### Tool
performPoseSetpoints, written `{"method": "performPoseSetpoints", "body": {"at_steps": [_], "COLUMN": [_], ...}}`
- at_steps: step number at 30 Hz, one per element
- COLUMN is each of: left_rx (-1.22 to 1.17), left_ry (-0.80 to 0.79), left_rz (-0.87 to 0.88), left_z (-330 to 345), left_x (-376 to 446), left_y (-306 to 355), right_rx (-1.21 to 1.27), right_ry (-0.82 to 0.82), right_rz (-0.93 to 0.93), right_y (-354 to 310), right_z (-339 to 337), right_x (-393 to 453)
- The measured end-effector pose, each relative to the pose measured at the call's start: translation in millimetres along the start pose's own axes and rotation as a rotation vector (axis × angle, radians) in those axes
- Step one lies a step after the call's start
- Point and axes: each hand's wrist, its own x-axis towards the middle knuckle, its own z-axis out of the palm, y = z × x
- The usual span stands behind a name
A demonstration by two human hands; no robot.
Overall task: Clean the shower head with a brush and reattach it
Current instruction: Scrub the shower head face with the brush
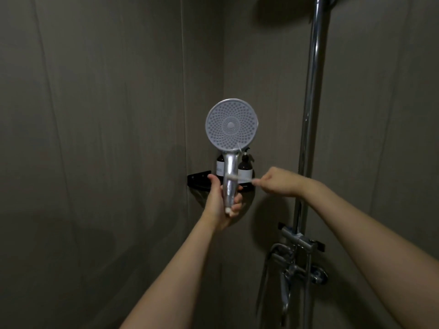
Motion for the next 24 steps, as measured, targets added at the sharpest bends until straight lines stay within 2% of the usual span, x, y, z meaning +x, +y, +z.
{"method": "performPoseSetpoints", "body": {"at_steps": [1, 3, 5, 6, 7, 10, 11, 15, 19, 20, 23, 24], "left_rx": [-0.022, -0.035, -0.039, -0.043, -0.049, -0.046, -0.04, -0.051, -0.031, -0.024, -0.039, -0.036], "left_ry": [0.02, 0.04, 0.032, 0.027, 0.023, 0.034, 0.043, 0.059, 0.095, 0.102, 0.068, 0.071], "left_rz": [-0.002, 0.016, 0.027, 0.031, 0.032, 0.032, 0.035, 0.034, 0.013, 0.02, 0.03, 0.022], "left_z": [-2.3, -4.9, -3.8, -2.2, -0.8, -3.7, -5.5, -5.9, -6.9, -8.6, -8.0, -6.8], "left_x": [0.7, 1.4, 2.0, 2.2, 2.8, 6.7, 7.1, 8.4, 11.0, 11.6, 10.8, 10.8], "left_y": [2.2, 2.3, 0.3, 0.5, 1.7, 4.6, 4.0, 2.1, 1.1, -0.7, -2.4, -2.3], "right_rx": [-0.047, -0.084, 0.016, 0.065, 0.084, -0.044, -0.084, -0.04, -0.112, -0.114, -0.03, -0.029], "right_ry": [-0.102, -0.106, 0.124, 0.177, 0.123, -0.274, -0.298, -0.053, -0.258, -0.239, -0.024, -0.043], "right_rz": [0.005, -0.023, -0.04, -0.035, -0.031, 0.025, 0.026, -0.032, -0.015, -0.023, -0.049, -0.042], "right_y": [-2.0, -3.0, -1.6, -0.8, -2.1, -6.5, -6.8, -7.2, -7.9, -6.6, -5.7, -6.7], "right_z": [1.0, 2.2, 1.9, 1.2, 0.9, 7.6, 9.7, 12.8, 12.3, 11.1, 8.1, 7.3], "right_x": [-3.6, -4.0, -0.8, -0.3, -1.9, -8.6, -8.7, -1.7, -5.3, -4.6, -1.8, -1.8]}}
